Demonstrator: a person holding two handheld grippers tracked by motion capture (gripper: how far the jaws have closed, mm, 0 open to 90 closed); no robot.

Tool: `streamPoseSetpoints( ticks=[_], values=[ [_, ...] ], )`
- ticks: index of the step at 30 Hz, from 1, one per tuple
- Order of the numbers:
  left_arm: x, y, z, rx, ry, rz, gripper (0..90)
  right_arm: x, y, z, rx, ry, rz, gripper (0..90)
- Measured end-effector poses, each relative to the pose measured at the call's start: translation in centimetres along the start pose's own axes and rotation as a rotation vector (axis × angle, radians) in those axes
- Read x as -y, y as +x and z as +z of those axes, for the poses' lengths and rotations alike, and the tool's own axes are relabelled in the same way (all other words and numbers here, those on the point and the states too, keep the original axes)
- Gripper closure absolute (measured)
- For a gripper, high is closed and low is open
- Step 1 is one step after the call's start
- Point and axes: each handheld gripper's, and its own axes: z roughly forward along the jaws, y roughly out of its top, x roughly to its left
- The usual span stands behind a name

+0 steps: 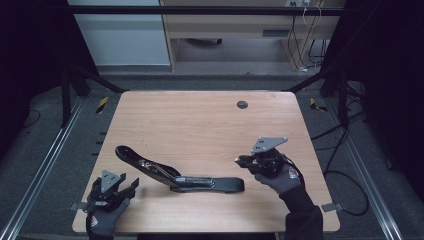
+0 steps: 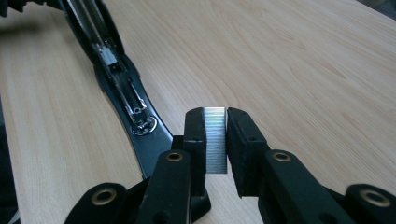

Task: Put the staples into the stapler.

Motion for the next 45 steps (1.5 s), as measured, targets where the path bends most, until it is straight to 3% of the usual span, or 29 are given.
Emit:
streamPoseSetpoints(
  ticks=[9,20,37,45],
  values=[
    [0.1,0.2,0.0,-0.002,0.001,-0.001,45.0,-1.8,1.2,2.4,-0.074,0.034,-0.073,78.4],
    [0.0,0.2,-0.1,0.001,-0.005,0.000,44.9,-3.2,1.7,4.8,-0.129,0.043,-0.092,78.4],
    [0.1,0.3,0.0,0.001,-0.002,-0.004,45.0,-4.9,1.8,6.3,-0.197,0.093,-0.149,78.4],
    [0.1,0.3,0.0,0.003,-0.001,-0.006,45.0,-5.9,2.1,6.4,-0.249,0.091,-0.180,78.4]
  ],
)
